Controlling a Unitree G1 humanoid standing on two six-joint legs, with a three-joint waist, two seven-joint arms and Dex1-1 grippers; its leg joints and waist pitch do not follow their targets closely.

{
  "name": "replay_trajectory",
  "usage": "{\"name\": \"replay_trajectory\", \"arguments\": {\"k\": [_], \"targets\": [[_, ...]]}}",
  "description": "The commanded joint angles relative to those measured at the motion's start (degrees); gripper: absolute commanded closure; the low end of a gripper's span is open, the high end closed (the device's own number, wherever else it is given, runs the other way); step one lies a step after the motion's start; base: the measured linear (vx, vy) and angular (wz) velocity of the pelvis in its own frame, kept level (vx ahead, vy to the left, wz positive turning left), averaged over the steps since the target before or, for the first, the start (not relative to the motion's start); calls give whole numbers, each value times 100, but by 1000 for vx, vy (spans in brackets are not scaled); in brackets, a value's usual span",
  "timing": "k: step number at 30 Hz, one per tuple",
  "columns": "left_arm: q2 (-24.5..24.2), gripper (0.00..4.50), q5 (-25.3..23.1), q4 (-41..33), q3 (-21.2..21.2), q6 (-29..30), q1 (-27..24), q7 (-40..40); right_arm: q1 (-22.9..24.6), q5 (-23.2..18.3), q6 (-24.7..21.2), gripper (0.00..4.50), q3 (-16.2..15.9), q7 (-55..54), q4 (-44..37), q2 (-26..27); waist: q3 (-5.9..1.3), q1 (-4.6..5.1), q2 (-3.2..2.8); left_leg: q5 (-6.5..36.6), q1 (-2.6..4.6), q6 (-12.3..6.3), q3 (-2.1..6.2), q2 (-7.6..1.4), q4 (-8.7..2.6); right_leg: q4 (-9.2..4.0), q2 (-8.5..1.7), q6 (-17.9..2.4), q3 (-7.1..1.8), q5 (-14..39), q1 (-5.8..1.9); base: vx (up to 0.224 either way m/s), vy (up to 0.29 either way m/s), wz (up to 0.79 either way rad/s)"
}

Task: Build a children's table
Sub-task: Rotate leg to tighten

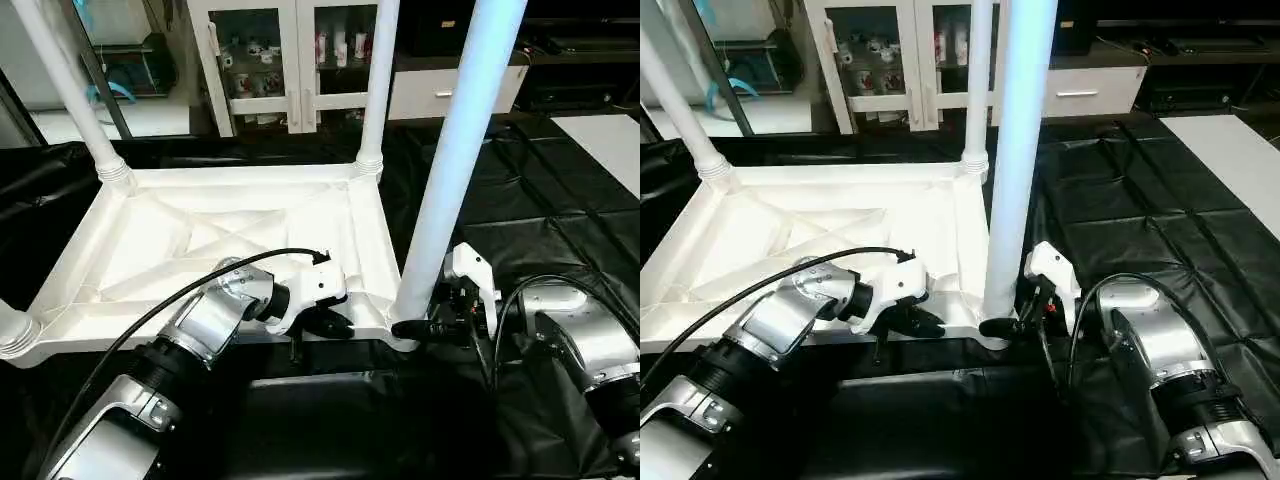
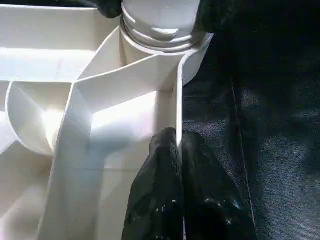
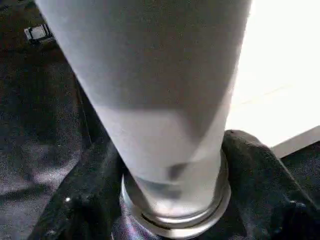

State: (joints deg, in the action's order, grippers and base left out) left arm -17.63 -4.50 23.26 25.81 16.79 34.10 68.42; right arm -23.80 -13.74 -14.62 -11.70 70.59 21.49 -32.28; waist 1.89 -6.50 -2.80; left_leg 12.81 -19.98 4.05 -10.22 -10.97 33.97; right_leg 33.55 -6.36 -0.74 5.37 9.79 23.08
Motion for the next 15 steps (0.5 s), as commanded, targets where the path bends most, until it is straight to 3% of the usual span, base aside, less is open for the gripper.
{"name": "replay_trajectory", "arguments": {"k": [1, 6, 10, 13, 14, 15], "targets": [[-85, 450, -189, 181, 387, 195, -244, 145, 8, 131, 50, 182, -72, 53, 85, -15, -341, -8, 70, 367, -24, -637, 42, -215, -360, -238, -250, -1581, -237, 425, -347, 0, 0, 0], [-83, 450, -178, 156, 388, 237, -261, 146, 31, 119, -5, 193, -93, 114, 106, -14, -347, -13, 66, 354, -22, -670, 44, -219, -355, -234, -252, -1577, -234, 459, -345, 0, 0, 0], [-57, 450, -166, 199, 370, 211, -249, 131, 102, 134, 19, 194, -95, 24, 144, 52, -347, 8, 7, 409, -18, -653, 37, -210, -349, -257, -236, -1562, -230, 466, -338, 0, 0, 0], [-6, 450, -139, 247, 327, 218, -230, 78, 103, 134, 83, 194, -19, -131, 198, 137, -351, 16, 13, 476, -28, -636, 43, -204, -355, -255, -240, -1545, -226, 518, -351, 0, 0, 0], [70, 450, -122, 317, 271, 218, -191, -23, 51, 154, 104, 195, 121, -504, 345, 285, -349, 36, 82, 523, -35, -621, 29, -198, -359, -281, -241, -1505, -230, 637, -351, 0, 0, 0], [139, 450, -109, 381, 214, 219, -148, -126, 3, 179, 110, 196, 230, -818, 467, 404, -348, 22, 40, 549, -32, -592, 43, -199, -366, -270, -256, -1505, -228, 726, -349, 0, 0, 0]]}}
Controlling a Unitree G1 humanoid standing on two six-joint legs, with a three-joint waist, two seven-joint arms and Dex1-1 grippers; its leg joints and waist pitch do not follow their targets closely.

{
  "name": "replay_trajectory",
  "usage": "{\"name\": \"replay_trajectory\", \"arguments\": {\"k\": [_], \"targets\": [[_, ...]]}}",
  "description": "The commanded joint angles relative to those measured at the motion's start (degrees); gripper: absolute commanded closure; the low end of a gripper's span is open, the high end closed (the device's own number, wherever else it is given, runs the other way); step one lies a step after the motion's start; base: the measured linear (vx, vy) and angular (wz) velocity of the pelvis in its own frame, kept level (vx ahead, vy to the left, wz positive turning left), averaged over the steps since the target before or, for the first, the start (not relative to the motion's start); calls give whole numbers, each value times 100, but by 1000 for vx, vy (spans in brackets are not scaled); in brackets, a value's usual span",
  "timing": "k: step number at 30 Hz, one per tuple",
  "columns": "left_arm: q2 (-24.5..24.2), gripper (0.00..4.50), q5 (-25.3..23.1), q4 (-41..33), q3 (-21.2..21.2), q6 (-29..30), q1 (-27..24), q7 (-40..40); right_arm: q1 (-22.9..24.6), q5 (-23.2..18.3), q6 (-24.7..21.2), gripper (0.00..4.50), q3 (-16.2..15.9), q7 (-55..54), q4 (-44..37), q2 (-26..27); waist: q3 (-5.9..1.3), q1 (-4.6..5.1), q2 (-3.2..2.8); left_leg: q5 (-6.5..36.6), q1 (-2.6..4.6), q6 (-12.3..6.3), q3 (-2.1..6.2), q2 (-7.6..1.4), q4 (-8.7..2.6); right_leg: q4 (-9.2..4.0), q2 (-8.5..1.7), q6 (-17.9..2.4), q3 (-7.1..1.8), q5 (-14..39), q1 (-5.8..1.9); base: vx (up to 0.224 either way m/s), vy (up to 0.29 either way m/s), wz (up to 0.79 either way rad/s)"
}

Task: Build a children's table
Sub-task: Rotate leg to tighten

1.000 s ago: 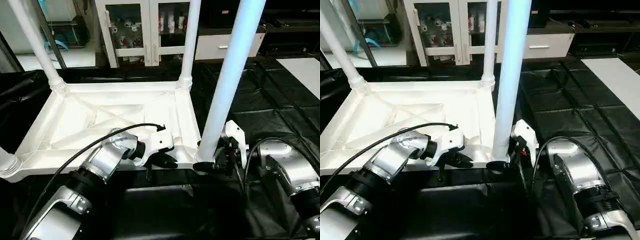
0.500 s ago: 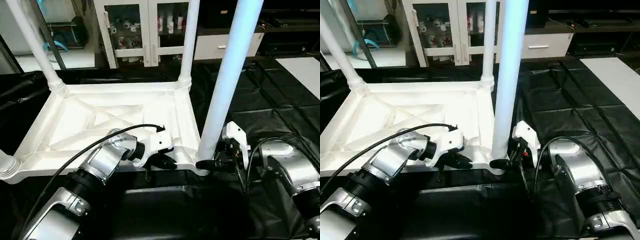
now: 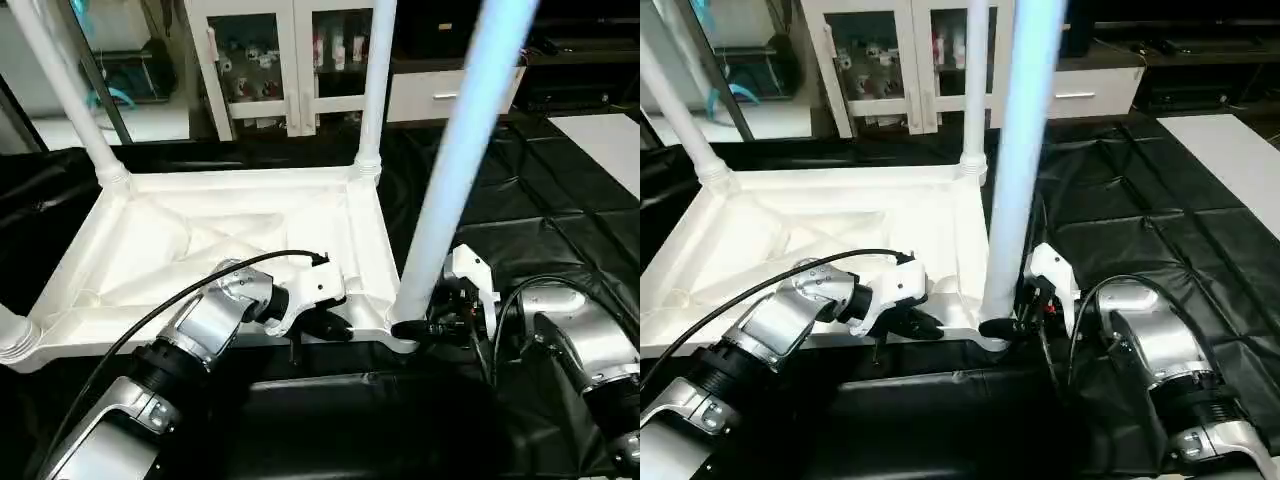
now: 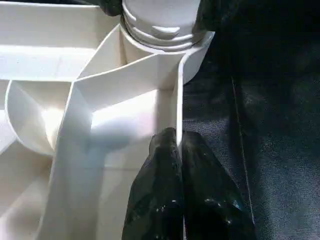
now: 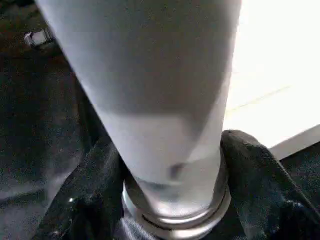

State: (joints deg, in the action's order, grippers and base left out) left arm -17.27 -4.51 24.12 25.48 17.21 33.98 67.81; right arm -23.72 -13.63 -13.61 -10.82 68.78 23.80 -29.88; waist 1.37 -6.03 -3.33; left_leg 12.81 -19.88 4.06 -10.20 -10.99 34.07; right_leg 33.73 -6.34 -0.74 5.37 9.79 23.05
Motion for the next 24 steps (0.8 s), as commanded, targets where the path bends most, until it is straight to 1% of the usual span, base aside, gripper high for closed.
{"name": "replay_trajectory", "arguments": {"k": [1, 2, 3, 4, 5, 6, 7, 9, 10, 11, 12, 13, 14, 15, 16, 17, 18, 19, 20, 21, 22, 23, 24], "targets": [[227, 450, -88, 430, 118, 239, -60, -307, -51, 177, 29, 196, 268, -1004, 365, 329, -272, 10, 118, 680, -57, -533, 34, -188, -391, -329, -253, -1428, -230, 997, -332, 0, 0, 0], [343, 450, -75, 570, -6, 274, 12, -554, -91, 152, 4, 196, 400, -1360, 473, 505, -258, 26, 106, 771, -45, -464, 37, -180, -404, -354, -255, -1380, -232, 1190, -320, 0, 0, 0], [509, 450, -105, 817, -174, 296, 131, -995, -120, 80, -95, 196, 545, -1773, 529, 767, -232, 81, 151, 1103, -29, -278, 51, -158, -433, -429, -261, -1151, -219, 1904, -315, 0, 0, 0], [514, 450, -107, 824, -178, 298, 134, -1008, -120, 79, -95, 196, 548, -1782, 528, 774, -222, 95, 137, 1203, -14, -230, 51, -152, -440, -455, -257, -1066, -215, 2127, -298, -59, -2, -2], [573, 450, -125, 919, -230, 319, 177, -1174, -125, 66, -117, 196, 576, -1915, 526, 870, -226, 118, 159, 1256, -32, -184, 82, -156, -460, -466, -269, -914, -205, 2388, -322, -50, 1, -2], [659, 450, -143, 1038, -297, 341, 219, -1399, -133, 72, -216, 196, 604, -2182, 526, 1043, -223, 116, 171, 1265, -26, -193, 80, -153, -464, -494, -266, -851, -206, 2465, -307, -50, 1, -2], [728, 450, -149, 1114, -363, 403, 252, -1582, -136, 142, -206, 196, 584, -2393, 527, 1153, -218, 119, 158, 1298, -4, -187, 77, -151, -465, -517, -264, -797, -214, 2542, -269, 0, 0, 0], [956, 450, -131, 1322, -609, 520, 378, -2200, -218, 308, -196, 196, 637, -3180, 658, 1528, -212, 130, 192, 1298, -15, -169, 79, -139, -474, -539, -262, -704, -207, 2658, -256, 0, 0, 0], [956, 450, -131, 1322, -609, 520, 378, -2200, -218, 308, -196, 196, 637, -3180, 658, 1528, -210, 139, 184, 1281, -19, -156, 73, -126, -469, -541, -259, -685, -206, 2706, -248, 0, 0, 0], [1057, 450, -116, 1442, -716, 525, 449, -2447, -285, 420, -179, 196, 682, -3630, 780, 1708, -201, 144, 180, 1333, -21, -131, 89, -130, -479, -563, -266, -620, -193, 2857, -248, 0, 0, 0], [1209, 450, -129, 1677, -888, 400, 567, -2907, -404, 573, -120, 196, 802, -4338, 999, 1981, -206, 156, 176, 1311, -24, -129, 87, -120, -478, -566, -266, -602, -193, 2866, -243, 0, 0, 0], [1291, 450, -135, 1815, -987, 327, 635, -3171, -477, 665, -53, 196, 883, -4783, 1128, 2134, -196, 192, 164, 1311, -37, -64, 92, -104, -484, -578, -257, -567, -184, 2916, -222, 0, 0, 0], [1353, 450, -140, 1936, -1059, 208, 686, -3396, -542, 768, -16, 196, 951, -5301, 1256, 2277, -215, 219, 156, 1371, -12, -3, 106, -103, -490, -588, -252, -515, -170, 2951, -221, 0, 0, 0], [1381, 450, -139, 1995, -1087, 139, 708, -3497, -574, 828, -4, 196, 983, -5590, 1321, 2349, -216, 241, 153, 1372, -10, -11, 106, -101, -494, -598, -250, -514, -172, 2863, -212, 0, 0, 0], [1413, 450, -150, 2074, -1096, 69, 739, -3585, -603, 978, 16, 196, 1128, -6383, 1397, 2490, -222, 250, 142, 1342, -17, -15, 110, -115, -507, -587, -254, -529, -180, 2761, -222, 0, 0, 0], [1430, 450, -158, 2112, -1087, 54, 751, -3591, -603, 1011, 32, 196, 1204, -6650, 1412, 2548, -237, 248, 133, 1232, -20, -19, 108, -123, -515, -569, -251, -577, -193, 2509, -221, 0, 0, 0], [1430, 450, -158, 2112, -1087, 54, 751, -3591, -603, 1011, 32, 196, 1204, -6650, 1412, 2548, -244, 250, 178, 1168, -30, -43, 104, -127, -519, -560, -246, -600, -196, 2375, -230, 0, 0, 0], [1445, 450, -165, 2147, -1086, 45, 762, -3600, -605, 1021, 43, 196, 1238, -6766, 1425, 2580, -261, 227, 149, 1038, -33, -79, 103, -137, -515, -511, -248, -691, -206, 2025, -247, 0, 0, 0], [1444, 450, -186, 2153, -1060, 9, 754, -3583, -605, 1107, 97, 196, 1244, -6997, 1409, 2626, -264, 235, 265, 895, -48, -154, 78, -146, -501, -481, -238, -798, -220, 1668, -251, 0, 0, 0], [1439, 450, -182, 2149, -1062, -21, 746, -3573, -625, 1172, 132, 196, 1241, -7155, 1392, 2669, -269, 224, 291, 823, -62, -200, 78, -146, -498, -436, -244, -842, -225, 1578, -267, 0, 0, 0], [1430, 450, -185, 2153, -1062, -42, 739, -3558, -646, 1211, 205, 196, 1238, -7225, 1383, 2698, -268, 196, 220, 752, -37, -240, 68, -147, -493, -436, -263, -915, -239, 1539, -242, 0, 0, 0], [1427, 450, -186, 2155, -1061, -47, 738, -3553, -651, 1218, 225, 196, 1236, -7232, 1382, 2704, -278, 204, 216, 689, -32, -253, 66, -150, -486, -424, -260, -957, -238, 1423, -242, 0, 0, 0], [1411, 450, -202, 2171, -1041, -93, 730, -3514, -684, 1227, 236, 196, 1195, -7145, 1404, 2706, -278, 213, 234, 526, -56, -288, 64, -151, -474, -387, -245, -1023, -236, 1129, -266, 50, -3, 1]]}}
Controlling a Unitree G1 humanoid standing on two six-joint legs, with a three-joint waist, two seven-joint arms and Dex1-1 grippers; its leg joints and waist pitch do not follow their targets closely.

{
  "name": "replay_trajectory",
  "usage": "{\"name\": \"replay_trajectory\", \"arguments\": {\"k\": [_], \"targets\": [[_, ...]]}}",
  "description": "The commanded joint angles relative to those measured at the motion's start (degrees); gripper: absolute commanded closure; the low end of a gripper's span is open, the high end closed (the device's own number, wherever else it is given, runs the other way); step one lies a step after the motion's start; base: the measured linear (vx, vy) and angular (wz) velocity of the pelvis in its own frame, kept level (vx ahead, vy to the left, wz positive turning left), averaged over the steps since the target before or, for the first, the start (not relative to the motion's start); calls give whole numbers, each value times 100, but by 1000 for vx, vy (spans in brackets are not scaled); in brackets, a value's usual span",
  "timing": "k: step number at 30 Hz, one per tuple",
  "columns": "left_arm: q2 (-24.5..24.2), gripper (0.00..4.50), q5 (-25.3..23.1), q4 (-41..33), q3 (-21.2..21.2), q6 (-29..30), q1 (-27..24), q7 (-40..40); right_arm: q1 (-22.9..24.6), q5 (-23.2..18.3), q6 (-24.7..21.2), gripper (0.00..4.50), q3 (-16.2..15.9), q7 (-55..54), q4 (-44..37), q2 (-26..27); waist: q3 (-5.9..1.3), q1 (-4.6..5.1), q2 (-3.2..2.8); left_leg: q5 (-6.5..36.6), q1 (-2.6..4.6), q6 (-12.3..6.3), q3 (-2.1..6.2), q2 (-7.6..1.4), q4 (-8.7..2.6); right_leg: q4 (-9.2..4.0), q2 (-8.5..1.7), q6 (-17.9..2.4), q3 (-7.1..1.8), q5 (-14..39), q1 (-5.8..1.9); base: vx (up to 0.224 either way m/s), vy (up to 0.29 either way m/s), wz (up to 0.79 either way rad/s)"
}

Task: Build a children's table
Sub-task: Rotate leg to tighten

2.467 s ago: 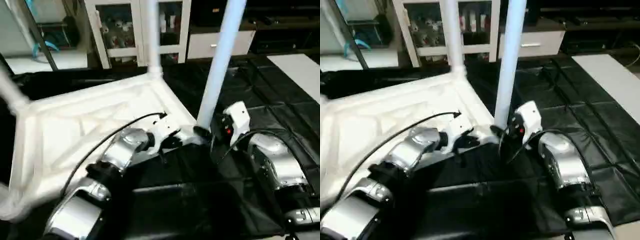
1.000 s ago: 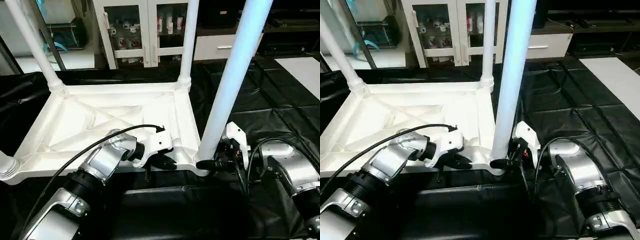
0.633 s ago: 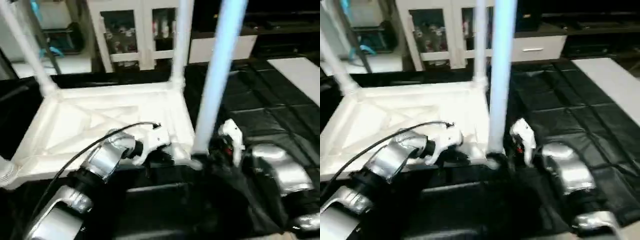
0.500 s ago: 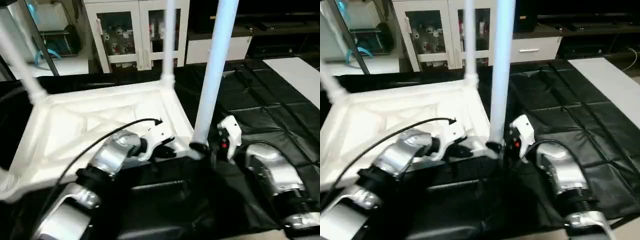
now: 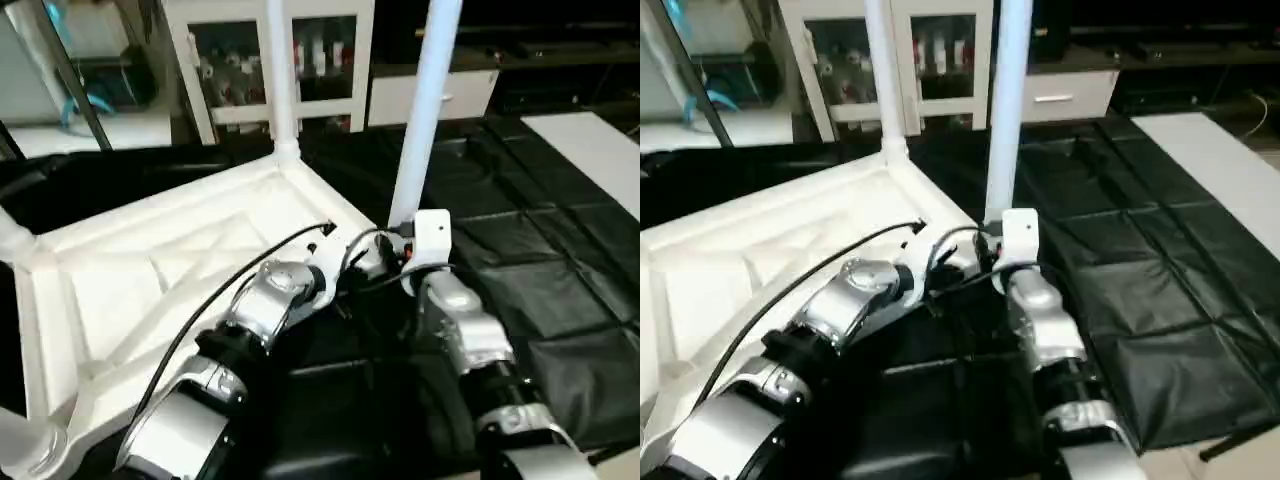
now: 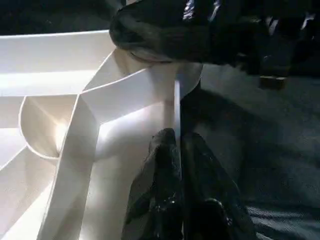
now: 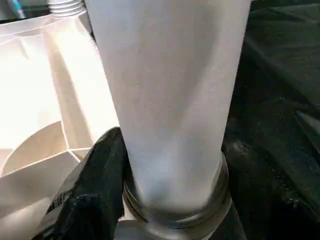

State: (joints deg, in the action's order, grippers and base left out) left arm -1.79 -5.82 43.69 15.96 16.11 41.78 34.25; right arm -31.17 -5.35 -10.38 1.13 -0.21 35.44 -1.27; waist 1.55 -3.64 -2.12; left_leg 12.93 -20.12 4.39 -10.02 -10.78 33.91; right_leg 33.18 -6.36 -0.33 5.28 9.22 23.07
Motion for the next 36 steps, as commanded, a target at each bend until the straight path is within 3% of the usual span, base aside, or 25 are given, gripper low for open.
{"name": "replay_trajectory", "arguments": {"k": [1, 4, 7, 8, 9, 11, 13, 15, 18, 19, 21, 24, 26, 27, 29, 30, 32, 33, 36], "targets": [[-134, 450, -79, 278, -99, -25, -42, -180, 28, 402, -25, 196, 14, -261, 291, -125, -294, -27, 122, 469, -36, -374, 39, -164, -449, -317, -245, -1112, -225, 1052, -275, 0, 0, 0], [-159, 450, -125, 404, -59, -147, -50, -179, -32, 371, 113, 196, 2, -269, 352, -109, -286, -35, 109, 429, -33, -451, 24, -159, -440, -309, -257, -1187, -235, 940, -290, 18, 2, 0], [-167, 450, -104, 433, -58, -188, -47, -145, -7, 297, 206, 196, -21, -190, 283, -133, -271, -41, 94, 601, -24, -431, 24, -164, -456, -335, -265, -1162, -239, 1154, -291, 0, 0, 0], [-186, 450, -97, 458, -35, -242, -32, -49, 102, 307, 387, 140, -23, -44, 13, -249, -264, -32, 53, 720, -15, -377, 22, -167, -466, -364, -260, -1125, -239, 1282, -282, 0, 0, 0], [-187, 450, -97, 458, -35, -243, -32, -47, 103, 308, 388, 140, -23, -43, 9, -251, -262, -29, 27, 777, -12, -348, 22, -165, -467, -368, -257, -1107, -240, 1321, -281, 0, 0, 0], [-200, 450, -114, 492, 1, -288, -23, 18, 177, 379, 451, 121, -59, 25, -164, -352, -270, -33, 63, 688, -24, -328, 20, -161, -455, -347, -248, -1110, -242, 1183, -295, 0, 0, 0], [-212, 450, -130, 541, 32, -350, -21, 77, 290, 404, 422, 106, -56, 74, -433, -448, -266, -28, -44, 693, -23, -306, 21, -156, -452, -360, -241, -1066, -240, 1171, -294, 0, 0, 0], [-235, 450, -154, 557, 89, -417, -45, 176, 493, 315, 110, 83, -89, 359, -903, -587, -277, -33, 44, 675, -24, -354, 19, -160, -450, -349, -242, -1085, -240, 1075, -314, 0, 0, 0], [-261, 450, -148, 559, 98, -427, -46, 240, 730, 167, -282, 68, -107, 667, -1450, -748, -274, -66, 38, 504, -48, -471, 36, -174, -446, -323, -239, -1069, -242, 936, -337, 0, 0, 0], [-277, 450, -148, 585, 99, -481, -36, 263, 881, 26, -469, 68, -147, 962, -1734, -868, -274, -97, 29, 532, -26, -517, 26, -165, -433, -339, -233, -1044, -242, 976, -333, 0, 0, 0], [-317, 450, -203, 675, 180, -790, -15, 389, 1451, -312, -874, 68, -473, 1990, -2599, -1431, -265, -137, 54, 616, -35, -553, 31, -184, -440, -358, -247, -987, -251, 1096, -341, 0, 0, 0], [-305, 450, -174, 665, 252, -1044, -16, 649, 1832, -385, -1052, 68, -748, 2667, -3132, -1908, -242, -163, 23, 788, -47, -567, 42, -183, -461, -390, -245, -873, -254, 1315, -350, 0, 0, 0], [-255, 450, -101, 594, 328, -1201, -22, 992, 2199, -436, -1133, 68, -931, 3237, -3628, -2388, -238, -151, 52, 941, -58, -502, 46, -184, -468, -439, -262, -777, -249, 1673, -348, 0, 0, 0], [-244, 450, -68, 535, 386, -1301, -46, 1218, 2311, -462, -1148, 68, -966, 3412, -3770, -2535, -227, -166, 30, 1024, -37, -498, 40, -199, -466, -474, -261, -752, -258, 1807, -325, 0, 0, 0], [-221, 450, -45, 415, 482, -1397, -99, 1472, 2474, -552, -1243, 68, -910, 3624, -3958, -2721, -229, -163, 3, 1005, -42, -502, 50, -207, -477, -469, -261, -796, -262, 1801, -318, 0, 0, 0], [-213, 450, -53, 406, 490, -1401, -102, 1459, 2503, -574, -1258, 68, -893, 3669, -3991, -2756, -230, -154, 17, 1011, -53, -505, 50, -208, -475, -457, -260, -818, -261, 1773, -320, 0, 0, 0], [-206, 450, -126, 538, 522, -1495, -72, 1377, 2623, -685, -1265, 68, -892, 3919, -4159, -2920, -245, -197, 6, 995, 16, -507, 23, -222, -448, -457, -258, -947, -274, 1669, -272, 0, 0, 0], [-207, 450, -135, 562, 525, -1505, -66, 1365, 2641, -714, -1283, 68, -887, 3945, -4193, -2941, -249, -223, -8, 912, 15, -539, 22, -232, -443, -428, -257, -1016, -278, 1475, -273, 0, 0, 0], [-231, 450, -154, 600, 534, -1567, -67, 1375, 2655, -723, -1345, 68, -872, 3929, -4261, -2985, -244, -225, 10, 825, -47, -542, 42, -229, -460, -407, -261, -980, -258, 1505, -312, 0, 0, 0]]}}
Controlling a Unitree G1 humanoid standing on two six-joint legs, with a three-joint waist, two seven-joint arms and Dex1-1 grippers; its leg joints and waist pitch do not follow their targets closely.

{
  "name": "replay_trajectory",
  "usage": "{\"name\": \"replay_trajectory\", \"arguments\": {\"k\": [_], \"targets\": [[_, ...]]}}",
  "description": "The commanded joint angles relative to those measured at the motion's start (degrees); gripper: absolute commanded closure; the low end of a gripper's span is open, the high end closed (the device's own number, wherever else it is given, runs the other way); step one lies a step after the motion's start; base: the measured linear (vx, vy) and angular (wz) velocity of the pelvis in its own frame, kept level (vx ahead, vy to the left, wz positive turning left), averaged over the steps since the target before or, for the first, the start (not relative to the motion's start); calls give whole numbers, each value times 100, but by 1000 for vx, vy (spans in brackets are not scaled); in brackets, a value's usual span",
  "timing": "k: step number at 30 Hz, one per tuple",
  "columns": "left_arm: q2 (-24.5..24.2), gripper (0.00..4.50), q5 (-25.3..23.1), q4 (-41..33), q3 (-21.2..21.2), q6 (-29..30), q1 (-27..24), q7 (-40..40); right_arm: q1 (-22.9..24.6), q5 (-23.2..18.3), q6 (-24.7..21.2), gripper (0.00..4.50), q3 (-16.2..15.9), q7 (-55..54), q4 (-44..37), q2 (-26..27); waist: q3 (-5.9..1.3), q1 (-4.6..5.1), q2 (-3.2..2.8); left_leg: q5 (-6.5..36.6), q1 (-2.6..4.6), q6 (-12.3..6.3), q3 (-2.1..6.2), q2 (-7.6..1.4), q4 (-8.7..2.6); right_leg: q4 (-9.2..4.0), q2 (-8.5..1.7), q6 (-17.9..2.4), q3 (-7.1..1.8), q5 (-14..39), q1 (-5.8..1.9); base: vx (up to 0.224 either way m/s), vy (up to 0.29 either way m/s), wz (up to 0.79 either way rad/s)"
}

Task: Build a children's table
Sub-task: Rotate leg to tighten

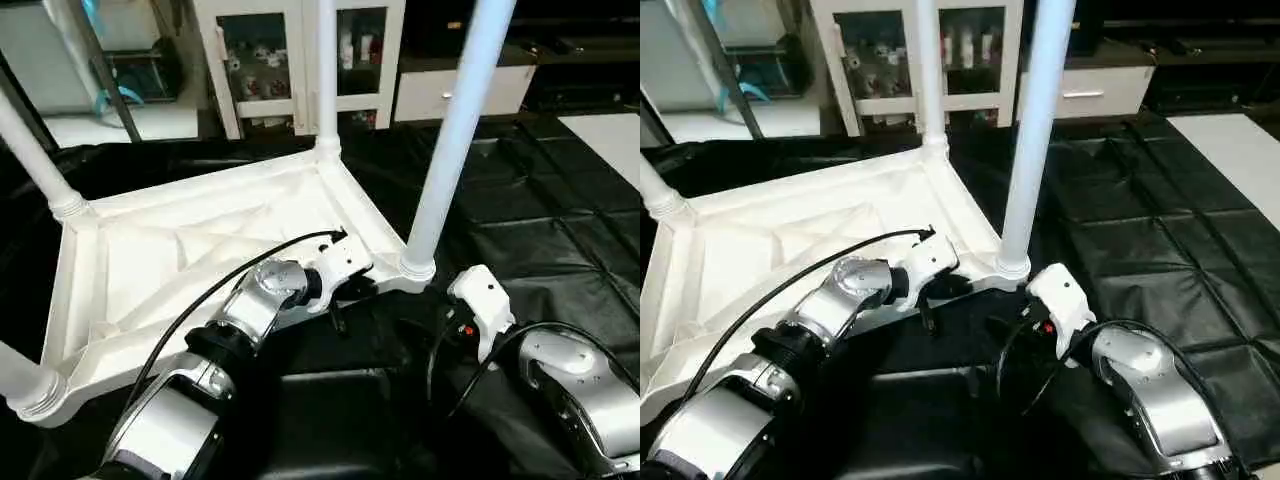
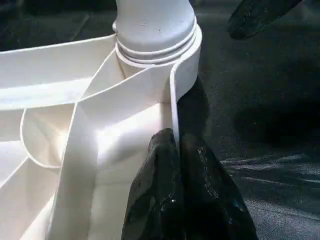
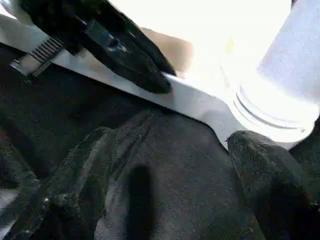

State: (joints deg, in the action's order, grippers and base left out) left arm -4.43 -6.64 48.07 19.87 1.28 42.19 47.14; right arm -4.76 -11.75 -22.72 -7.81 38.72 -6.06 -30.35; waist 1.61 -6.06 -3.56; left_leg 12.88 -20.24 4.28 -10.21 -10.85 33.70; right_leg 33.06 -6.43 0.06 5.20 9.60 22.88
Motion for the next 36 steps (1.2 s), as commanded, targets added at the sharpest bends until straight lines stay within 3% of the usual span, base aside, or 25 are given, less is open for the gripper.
{"name": "replay_trajectory", "arguments": {"k": [1, 4, 6, 7, 8, 9, 10, 11, 12, 13, 15, 16, 18, 20, 22, 23, 25, 26, 27, 28, 30, 31, 33, 35, 36], "targets": [[20, 450, -61, 163, 114, -134, -122, 120, -1, -78, -171, 68, 46, 28, -160, -99, -250, 21, 202, 823, -34, -524, 58, -219, -437, -404, -257, -978, -252, 1537, -296, 0, 0, 0], [31, 450, -109, 181, 68, -269, -135, -41, -48, -12, -158, 68, -14, 73, -139, -134, -256, 4, 192, 713, -40, -530, 58, -213, -421, -394, -270, -965, -257, 1494, -292, 0, 0, 0], [120, 450, -44, 252, -106, -285, -93, -224, -96, 35, -194, 68, -47, 115, -164, -126, -250, -3, 309, 672, -40, -564, 46, -217, -420, -401, -269, -912, -257, 1560, -295, 0, 0, 0], [120, 450, -44, 252, -106, -285, -93, -224, -96, 35, -194, 68, -47, 115, -164, -126, -250, -3, 309, 672, -40, -564, 46, -217, -420, -401, -269, -912, -257, 1560, -295, 0, 0, 0], [179, 406, 149, 166, -280, -148, -63, -279, -131, 34, -204, 61, -59, 115, -140, -97, -235, -23, 285, 704, -36, -548, 48, -216, -429, -408, -285, -881, -256, 1763, -283, 0, 0, 0], [194, 395, 229, 86, -353, -108, -59, -313, -162, 73, -193, 61, -104, 127, -109, -91, -229, -29, 356, 703, -47, -552, 52, -214, -432, -414, -292, -834, -253, 1890, -286, 0, 0, 0], [200, 395, 266, 33, -391, -93, -60, -345, -182, 102, -184, 61, -136, 137, -89, -90, -233, -42, 343, 687, -49, -542, 53, -210, -424, -398, -297, -853, -253, 1898, -288, 0, 0, 0], [201, 376, 284, 7, -406, -95, -60, -355, -193, 118, -192, 61, -157, 141, -87, -94, -247, -50, 308, 638, -37, -530, 53, -219, -421, -398, -299, -876, -257, 1833, -273, 0, 0, 0], [214, 376, 320, -45, -455, -147, -63, -420, -215, 101, -204, 61, -183, 184, -84, -92, -246, -41, 367, 581, -50, -541, 54, -222, -416, -388, -287, -886, -253, 1701, -280, 0, 0, 0], [236, 364, 384, -105, -527, -138, -67, -468, -242, 106, -194, 61, -212, 212, -64, -89, -270, -63, 334, 420, -46, -553, 65, -242, -400, -333, -296, -978, -253, 1400, -279, 0, 0, 0], [250, 352, 530, -306, -708, -123, -69, -582, -312, 113, -172, 61, -248, 248, 14, -68, -281, -51, 341, 207, -57, -588, 74, -251, -379, -280, -292, -1077, -249, 986, -287, 0, 0, 0], [194, 340, 711, -598, -843, 24, -98, -386, -361, 112, -162, 61, -254, 270, 83, -44, -268, -34, 372, 187, -74, -618, 76, -253, -385, -253, -275, -1180, -240, 712, -292, 0, 0, 0], [72, 340, 832, -905, -840, 210, -173, -20, -381, 87, -169, 61, -259, 299, 107, -22, -307, -45, 351, 31, -33, -692, 67, -255, -343, -191, -290, -1353, -246, 344, -279, 0, 0, 0], [-115, 340, 889, -1296, -717, 451, -305, 492, -399, 131, -136, 61, -282, 311, 129, -39, -315, -36, 375, -569, -44, -999, 46, -220, -260, -93, -242, -1564, -255, -443, -256, 54, 12, 0], [-516, 340, 993, -1914, -371, 834, -551, 1349, -396, 93, -131, 61, -275, 369, 146, -58, -315, -71, 398, -657, -39, -1133, 43, -232, -254, -67, -291, -1628, -267, -455, -271, 0, 0, 0], [-860, 340, 1031, -2275, -78, 1146, -725, 1935, -369, 74, -99, 61, -285, 432, 145, -105, -286, -73, 360, -580, -47, -1156, 28, -235, -253, -72, -278, -1602, -276, -226, -235, 0, 0, 0], [-930, 340, 1024, -2307, -26, 1171, -753, 2032, -364, 73, -99, 61, -292, 445, 143, -114, -258, -51, 342, -253, -41, -1045, 17, -223, -266, -111, -256, -1522, -275, 211, -226, 0, 0, 0], [-975, 340, 979, -2275, 15, 1234, -769, 2061, -330, 52, -91, 61, -295, 508, 104, -158, -256, -62, 299, -8, -4, -899, 8, -234, -280, -151, -255, -1495, -278, 424, -214, 0, 0, 0], [-992, 340, 969, -2274, 29, 1267, -779, 2054, -318, 43, -88, 61, -296, 536, 90, -173, -244, -68, 307, 122, 1, -825, 8, -242, -294, -165, -258, -1483, -282, 520, -213, 0, 0, 0], [-1007, 340, 861, -2175, 73, 1169, -786, 1977, -278, 2, -100, 61, -274, 600, 38, -212, -235, -86, 230, 396, 9, -650, 18, -246, -321, -187, -254, -1444, -280, 714, -217, 0, 0, 0], [-991, 340, 707, -2050, 119, 1147, -768, 1829, -210, -65, -124, 61, -216, 675, -40, -242, -199, -81, 250, 894, 41, -399, 13, -257, -369, -260, -250, -1330, -293, 1062, -214, 0, 0, 0], [-939, 340, 548, -1872, 113, 1018, -700, 1609, -182, -44, -115, 61, -201, 660, -47, -249, -205, -73, 222, 996, 33, -285, 26, -251, -385, -253, -250, -1278, -300, 1133, -237, 0, 0, 0], [-827, 340, 231, -1468, 82, 903, -483, 944, -137, 3, -93, 61, -199, 614, -56, -237, -195, -20, 235, 1152, 10, -185, 32, -212, -397, -305, -223, -1085, -301, 1334, -267, 0, 0, 0], [-755, 340, 64, -1111, 99, 905, -263, 410, -86, -13, -113, 61, -194, 592, -109, -221, -210, -34, 250, 1122, 10, -163, 61, -222, -408, -301, -257, -1022, -307, 1439, -290, 0, 0, 0], [-694, 340, -27, -852, 95, 908, -114, 68, -53, -23, -132, 61, -190, 574, -141, -210, -188, -2, 217, 1220, -6, -145, 47, -198, -407, -344, -225, -955, -305, 1590, -278, 0, 0, 0]]}}
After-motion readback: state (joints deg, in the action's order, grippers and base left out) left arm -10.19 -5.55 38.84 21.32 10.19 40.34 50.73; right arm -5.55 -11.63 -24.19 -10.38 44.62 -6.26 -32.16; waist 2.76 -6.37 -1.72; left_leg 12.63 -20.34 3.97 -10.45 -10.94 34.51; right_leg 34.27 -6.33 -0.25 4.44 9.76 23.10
